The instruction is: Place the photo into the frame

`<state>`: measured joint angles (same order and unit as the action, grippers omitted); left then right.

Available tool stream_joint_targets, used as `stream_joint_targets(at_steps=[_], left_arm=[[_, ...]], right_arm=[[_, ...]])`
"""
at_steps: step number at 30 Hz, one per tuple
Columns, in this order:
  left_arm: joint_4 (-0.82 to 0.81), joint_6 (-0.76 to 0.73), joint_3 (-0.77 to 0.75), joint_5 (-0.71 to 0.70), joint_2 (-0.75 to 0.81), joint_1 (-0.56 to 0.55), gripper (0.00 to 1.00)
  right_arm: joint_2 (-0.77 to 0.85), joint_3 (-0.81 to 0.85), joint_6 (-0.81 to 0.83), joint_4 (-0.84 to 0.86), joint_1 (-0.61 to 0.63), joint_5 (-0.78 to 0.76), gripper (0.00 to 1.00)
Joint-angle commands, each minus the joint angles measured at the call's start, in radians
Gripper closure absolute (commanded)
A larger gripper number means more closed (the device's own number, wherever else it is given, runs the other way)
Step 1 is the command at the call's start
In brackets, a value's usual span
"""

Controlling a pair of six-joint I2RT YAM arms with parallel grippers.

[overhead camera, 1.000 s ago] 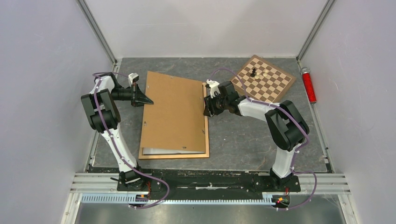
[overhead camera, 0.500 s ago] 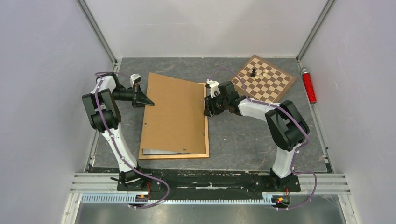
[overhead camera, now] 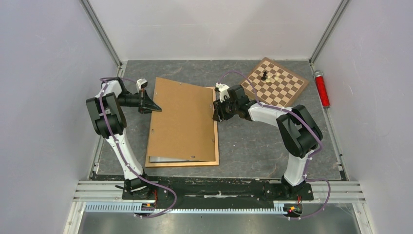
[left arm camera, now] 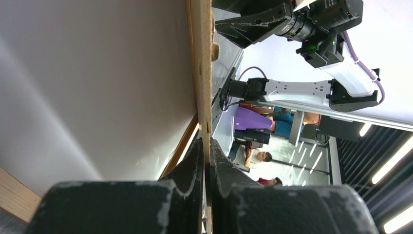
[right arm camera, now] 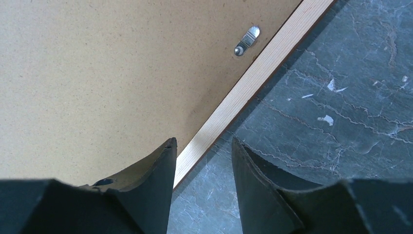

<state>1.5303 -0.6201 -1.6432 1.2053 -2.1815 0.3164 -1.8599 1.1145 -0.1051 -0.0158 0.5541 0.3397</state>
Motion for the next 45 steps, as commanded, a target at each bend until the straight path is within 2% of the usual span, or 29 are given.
stream_joint_targets(at_steps=[1, 5, 9, 15, 21, 25, 28, 33, 45], left_arm=[[0.116, -0.032, -0.004, 0.055, -0.011, -0.010, 0.98], [0.116, -0.042, -0.015, 0.038, -0.033, -0.009, 0.94], [0.117, -0.046, -0.025, 0.027, -0.050, -0.010, 0.85], [0.113, -0.045, -0.044, 0.006, -0.061, -0.010, 0.65], [0.039, 0.026, -0.024, -0.052, -0.030, -0.008, 0.56], [-0.120, 0.165, 0.027, -0.162, 0.037, -0.007, 0.52], [-0.181, 0.226, 0.049, -0.232, 0.080, -0.008, 0.47], [-0.231, 0.282, 0.053, -0.318, 0.113, -0.008, 0.44], [-0.237, 0.303, 0.018, -0.380, 0.095, -0.043, 0.43]], right_arm=[[0.036, -0.006, -0.001, 0.027, -0.002, -0.010, 0.52], [0.037, -0.007, -0.001, 0.027, -0.002, -0.009, 0.52], [0.037, -0.006, 0.000, 0.027, -0.002, -0.009, 0.52], [0.036, -0.007, 0.000, 0.027, -0.002, -0.010, 0.52], [0.038, -0.007, 0.001, 0.027, -0.002, -0.010, 0.52], [0.044, -0.011, 0.000, 0.027, -0.002, -0.009, 0.52], [0.046, -0.012, -0.002, 0.027, -0.001, -0.007, 0.52], [0.047, -0.012, -0.007, 0.028, -0.002, -0.001, 0.52], [0.060, -0.024, -0.002, 0.033, -0.002, -0.003, 0.52]])
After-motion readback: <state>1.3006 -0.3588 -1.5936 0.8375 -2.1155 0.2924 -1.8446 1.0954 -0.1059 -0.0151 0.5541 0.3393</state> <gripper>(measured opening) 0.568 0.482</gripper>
